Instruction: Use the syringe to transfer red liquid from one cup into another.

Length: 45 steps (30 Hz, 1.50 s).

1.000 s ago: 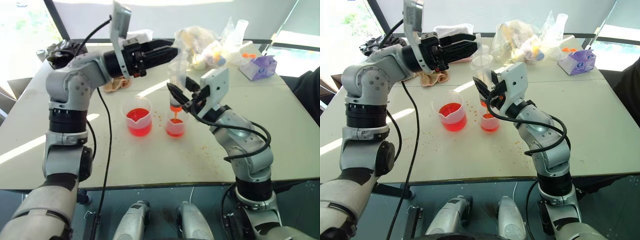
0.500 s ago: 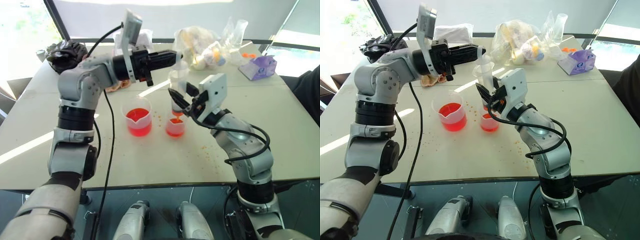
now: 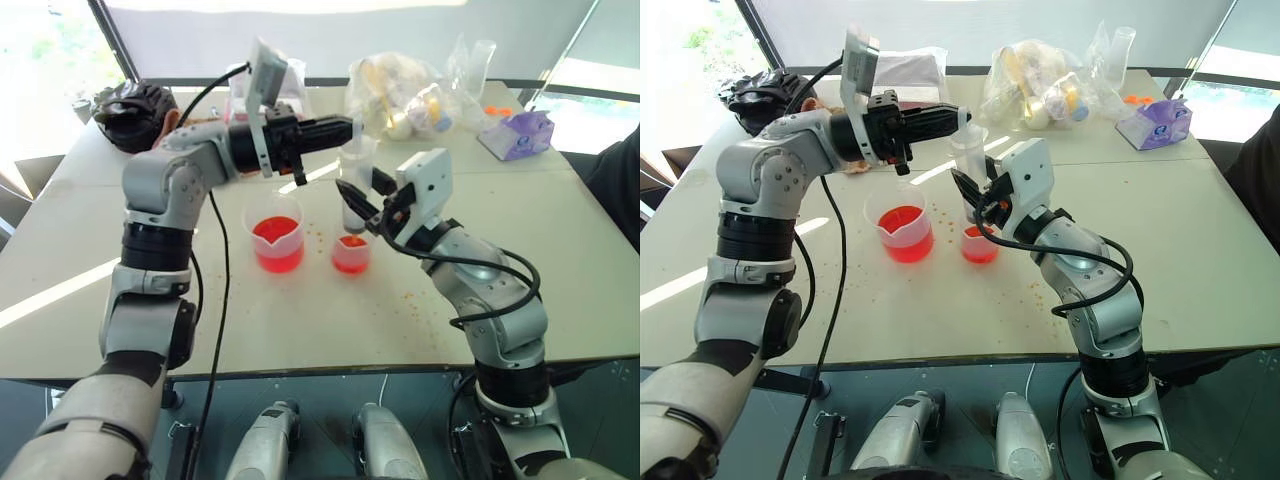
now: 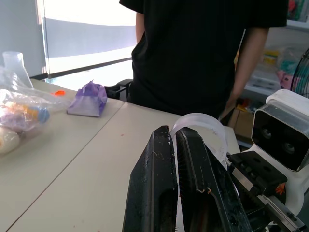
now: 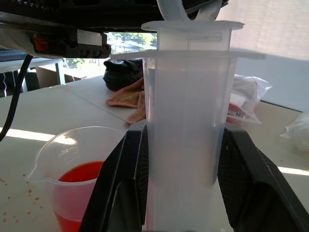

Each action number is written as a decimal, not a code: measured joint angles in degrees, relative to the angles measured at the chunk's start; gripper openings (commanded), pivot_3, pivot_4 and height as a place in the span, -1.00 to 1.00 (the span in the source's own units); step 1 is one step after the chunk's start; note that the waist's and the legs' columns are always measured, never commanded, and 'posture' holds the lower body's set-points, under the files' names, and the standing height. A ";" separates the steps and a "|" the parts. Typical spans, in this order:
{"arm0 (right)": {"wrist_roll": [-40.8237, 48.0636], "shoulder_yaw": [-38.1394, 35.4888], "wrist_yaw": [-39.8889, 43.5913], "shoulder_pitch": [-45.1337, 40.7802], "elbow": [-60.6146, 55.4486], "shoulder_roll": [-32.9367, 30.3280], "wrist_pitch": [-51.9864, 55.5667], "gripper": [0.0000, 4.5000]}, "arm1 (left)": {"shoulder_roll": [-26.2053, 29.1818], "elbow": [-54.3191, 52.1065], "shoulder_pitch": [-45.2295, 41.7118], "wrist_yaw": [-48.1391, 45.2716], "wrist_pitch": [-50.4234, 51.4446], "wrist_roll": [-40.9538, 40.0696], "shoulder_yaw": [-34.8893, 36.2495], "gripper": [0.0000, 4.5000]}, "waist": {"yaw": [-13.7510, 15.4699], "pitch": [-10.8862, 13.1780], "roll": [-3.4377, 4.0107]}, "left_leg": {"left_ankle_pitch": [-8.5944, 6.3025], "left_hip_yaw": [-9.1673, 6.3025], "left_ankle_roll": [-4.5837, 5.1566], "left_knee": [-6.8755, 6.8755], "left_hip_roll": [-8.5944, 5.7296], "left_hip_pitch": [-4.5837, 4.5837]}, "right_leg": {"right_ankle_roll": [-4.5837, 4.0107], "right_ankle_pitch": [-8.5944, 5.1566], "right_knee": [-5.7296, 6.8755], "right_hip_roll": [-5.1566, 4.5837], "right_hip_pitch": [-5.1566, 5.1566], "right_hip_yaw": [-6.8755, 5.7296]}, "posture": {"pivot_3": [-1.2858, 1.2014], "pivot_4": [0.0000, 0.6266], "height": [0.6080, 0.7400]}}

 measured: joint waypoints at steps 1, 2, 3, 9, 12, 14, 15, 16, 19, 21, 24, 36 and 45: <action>0.00 -0.01 -0.01 0.00 0.00 -0.01 0.18 -0.39 | -0.08 -0.06 0.11 0.11 0.15 0.02 0.02 -0.99 | 0.00 0.00 0.00 | 0.00 0.00 0.00 0.00 0.00 0.00 | 0.00 0.00 0.00 0.00 0.00 0.00 | 0.03 -0.52 0.94; 0.00 -0.02 -0.01 0.00 0.00 -0.01 0.38 -0.39 | -0.09 -0.18 0.15 0.27 0.50 -0.01 0.04 -0.99 | 0.00 0.00 0.00 | 0.00 0.00 0.00 0.00 0.00 0.00 | 0.00 0.00 0.00 0.00 0.00 0.00 | 0.03 -0.52 0.94; 0.00 -0.02 -0.01 0.00 0.00 -0.01 0.57 -0.39 | -0.09 -0.42 0.17 0.45 1.21 -0.11 0.08 -0.99 | -0.01 0.00 0.00 | 0.00 0.00 0.00 0.00 0.00 0.00 | 0.00 0.00 0.00 0.00 0.00 0.00 | 0.03 -0.52 0.94; 0.02 -0.14 0.04 0.00 0.00 -0.14 1.07 -0.39 | -0.56 -1.67 0.63 1.55 3.66 -0.80 0.51 -0.49 | 0.01 0.00 0.00 | 0.00 0.00 0.00 0.01 0.00 0.00 | 0.00 0.00 0.00 0.00 0.00 0.00 | 0.03 -0.52 0.94; 0.03 -0.20 0.21 0.00 0.00 -0.40 1.15 -0.39 | -0.61 -2.59 1.28 2.44 3.56 -0.61 0.50 -0.20 | -0.01 0.00 0.00 | 0.00 0.00 0.00 0.01 0.00 0.00 | 0.00 0.00 0.00 0.00 0.01 0.00 | 0.03 -0.52 0.94; 0.07 -0.26 0.42 0.00 0.00 -0.48 1.17 -0.39 | -0.30 -3.54 2.00 2.81 3.32 -0.52 0.54 -0.12 | -0.08 0.00 0.00 | 0.00 0.00 0.00 0.01 0.01 0.01 | 0.00 0.00 0.00 0.00 0.01 0.00 | 0.03 -0.52 0.94; 0.16 -0.33 0.45 -0.01 0.00 -0.48 1.17 -0.39 | 0.23 -4.28 2.59 3.11 3.25 -0.54 0.74 -0.12 | -0.10 0.00 0.00 | 0.00 0.00 0.00 0.01 0.01 0.01 | 0.00 0.00 0.00 0.00 0.00 0.00 | 0.03 -0.52 0.94; 0.23 -0.39 0.44 -0.03 0.00 -0.48 1.18 -0.39 | 0.41 -4.94 3.02 3.43 3.30 -0.59 0.94 -0.12 | -0.08 0.00 0.00 | 0.00 0.00 0.00 0.01 0.01 0.01 | 0.00 0.00 0.00 0.00 0.00 0.00 | 0.03 -0.52 0.94; 0.70 -0.39 0.46 -0.67 -0.13 -0.39 1.24 -0.39 | 2.47 -8.62 4.15 5.25 5.48 -2.02 2.66 -0.12 | -0.15 0.00 0.00 | 0.00 0.00 0.00 0.01 0.02 0.01 | 0.00 0.00 0.01 -0.01 -0.01 0.01 | 0.03 -0.52 0.94; 1.14 -0.50 0.43 -1.88 -0.54 -0.41 1.23 -0.39 | 4.76 -11.67 5.22 6.35 7.65 -3.77 4.53 -0.12 | -0.24 0.00 0.00 | 0.00 0.00 0.00 0.00 0.05 0.01 | 0.00 0.00 0.01 0.01 -0.02 0.02 | 0.03 -0.52 0.94; 1.98 -1.39 0.39 -2.91 -1.88 -0.48 1.22 -0.39 | 10.28 -15.46 8.00 8.24 10.47 -5.76 8.84 -0.12 | -0.19 0.00 0.00 | 0.00 0.00 0.00 -0.01 0.09 0.02 | 0.00 0.00 0.01 0.04 -0.02 0.02 | 0.03 -0.52 0.94; 7.65 -9.52 -2.72 -22.27 7.89 -6.42 16.83 -0.39 | 19.53 -37.80 34.96 11.36 18.42 -17.00 16.98 -0.12 | 0.23 0.00 0.01 | 0.00 0.23 0.00 -0.02 0.24 0.06 | -0.17 0.09 -0.06 0.09 -0.02 0.17 | 0.03 -0.52 0.94; 4.34 -9.39 -7.38 -41.31 35.12 -13.24 42.13 -0.39 | 19.36 -43.93 41.52 15.03 16.03 -20.63 18.01 -0.12 | 0.54 -0.01 -0.02 | -0.07 0.59 0.11 -0.06 0.39 0.05 | -0.25 0.15 -0.23 0.15 -0.07 0.37 | 0.03 -0.52 0.94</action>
